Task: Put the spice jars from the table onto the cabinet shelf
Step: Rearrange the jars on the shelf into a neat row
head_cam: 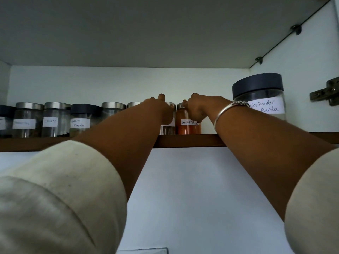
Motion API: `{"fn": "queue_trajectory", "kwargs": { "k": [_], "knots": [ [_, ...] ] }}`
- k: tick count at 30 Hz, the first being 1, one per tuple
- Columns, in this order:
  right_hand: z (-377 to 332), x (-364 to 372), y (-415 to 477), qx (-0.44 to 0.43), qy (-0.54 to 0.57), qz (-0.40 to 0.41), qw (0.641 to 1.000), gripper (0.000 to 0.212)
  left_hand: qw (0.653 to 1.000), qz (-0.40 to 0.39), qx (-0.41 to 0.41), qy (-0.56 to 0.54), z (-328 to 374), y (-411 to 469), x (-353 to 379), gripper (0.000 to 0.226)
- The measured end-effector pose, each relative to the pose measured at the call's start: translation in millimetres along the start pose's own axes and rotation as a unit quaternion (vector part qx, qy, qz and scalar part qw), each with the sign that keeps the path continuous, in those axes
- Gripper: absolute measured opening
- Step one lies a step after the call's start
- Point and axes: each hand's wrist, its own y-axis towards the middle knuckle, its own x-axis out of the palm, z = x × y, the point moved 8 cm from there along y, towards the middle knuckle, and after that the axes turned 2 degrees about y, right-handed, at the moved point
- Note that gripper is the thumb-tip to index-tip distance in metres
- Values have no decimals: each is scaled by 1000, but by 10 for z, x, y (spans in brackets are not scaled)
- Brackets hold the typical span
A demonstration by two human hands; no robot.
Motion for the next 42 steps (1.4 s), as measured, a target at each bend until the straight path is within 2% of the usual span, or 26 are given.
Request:
{"fn": "queue_trajectory", "kwargs": {
  "k": [3, 5, 8, 14, 18, 21, 25, 27, 29, 31, 35, 39, 42],
  "knots": [
    [37, 34, -31, 17, 19, -2, 1000, 61, 1000, -21, 2, -15, 3, -9, 26, 63],
    [66, 35, -44, 38, 55, 12, 998, 72, 1000, -6, 23, -1, 34, -47, -16, 63],
    [27, -31, -128, 44, 120, 38, 991, 84, 997, 38, 48, -36, 80, -179, -149, 68],
    [-253, -199, -522, -31, 69, 35, 997, 43, 973, 165, 103, -127, 313, -600, -551, 56],
    [-273, -526, -783, -62, -48, 95, 992, 46, 942, 197, 84, -260, 340, -857, -737, 55],
    [-172, -794, -1057, -73, -104, 148, 981, 43, 931, 200, 56, -301, 367, -1021, -753, 50],
    [272, -1040, -1442, -15, -99, 218, 971, 40, 955, 72, 45, -284, 443, -1177, -492, 35],
    [597, -1048, -1595, 51, -74, 239, 967, 44, 960, 55, 30, -274, 425, -1246, -445, 32],
    [896, -974, -1716, 134, 8, 232, 963, 51, 967, 66, 7, -244, 407, -1302, -443, 31],
    [1031, -862, -1771, 177, 89, 219, 955, 52, 973, 97, -8, -207, 406, -1359, -479, 32],
    [918, -726, -1668, 154, 91, 218, 959, 48, 970, 162, -13, -180, 399, -1428, -542, 37],
    [884, -604, -1359, 126, 97, 164, 973, 34, 966, 190, -11, -176, 392, -1447, -544, 41],
    [865, -446, -1140, 111, 87, 130, 981, 35, 959, 224, -6, -176, 386, -1469, -553, 40]
  ]
}}
